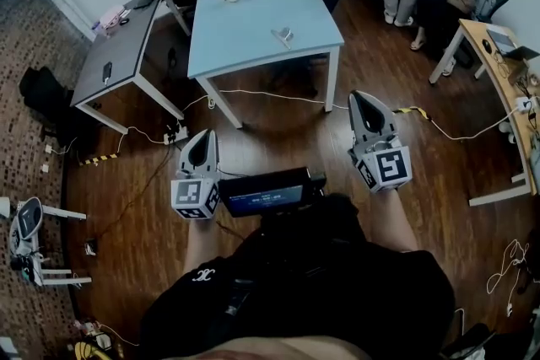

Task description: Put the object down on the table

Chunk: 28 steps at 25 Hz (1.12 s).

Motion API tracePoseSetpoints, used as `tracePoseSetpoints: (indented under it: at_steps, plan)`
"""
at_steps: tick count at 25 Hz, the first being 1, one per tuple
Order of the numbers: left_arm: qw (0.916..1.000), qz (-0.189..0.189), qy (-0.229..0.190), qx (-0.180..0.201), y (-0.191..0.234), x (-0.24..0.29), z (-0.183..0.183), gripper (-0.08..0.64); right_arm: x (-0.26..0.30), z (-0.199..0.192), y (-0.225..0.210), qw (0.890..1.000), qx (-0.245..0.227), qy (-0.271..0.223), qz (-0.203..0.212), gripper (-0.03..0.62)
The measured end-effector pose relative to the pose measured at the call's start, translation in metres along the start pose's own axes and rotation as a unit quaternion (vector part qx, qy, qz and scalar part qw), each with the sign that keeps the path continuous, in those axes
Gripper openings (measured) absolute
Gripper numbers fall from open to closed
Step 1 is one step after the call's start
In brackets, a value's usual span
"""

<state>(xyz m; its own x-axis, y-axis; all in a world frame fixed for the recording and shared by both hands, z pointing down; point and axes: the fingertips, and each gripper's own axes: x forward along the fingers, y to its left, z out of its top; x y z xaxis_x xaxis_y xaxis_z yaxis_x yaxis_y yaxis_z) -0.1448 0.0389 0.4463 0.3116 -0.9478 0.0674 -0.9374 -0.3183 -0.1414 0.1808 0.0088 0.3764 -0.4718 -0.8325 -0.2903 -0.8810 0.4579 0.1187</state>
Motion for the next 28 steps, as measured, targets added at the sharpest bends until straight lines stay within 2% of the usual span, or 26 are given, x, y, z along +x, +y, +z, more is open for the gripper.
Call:
tracePoseSetpoints:
  at_steps: [8, 15, 28]
  plan:
    - [0.9998, -0.001, -0.02, 0.008, -0.036, -0.01, 0.025, 0.005, -0.023, 0.021, -0.022, 1.0, -0.009, -0.014, -0.014, -0.023]
    - [0.9999, 0.004, -0.017, -0.001, -0.055, -0.009, 0.03, 0.005, -0.037, 0.032, -0.023, 0.999, -0.028, -0.016, -0.009, -0.023]
    - [0.9998, 0.009, -0.016, 0.007, -0.058, -0.007, 0.034, 0.005, -0.039, 0.027, -0.024, 1.0, -0.027, -0.008, -0.001, -0.023]
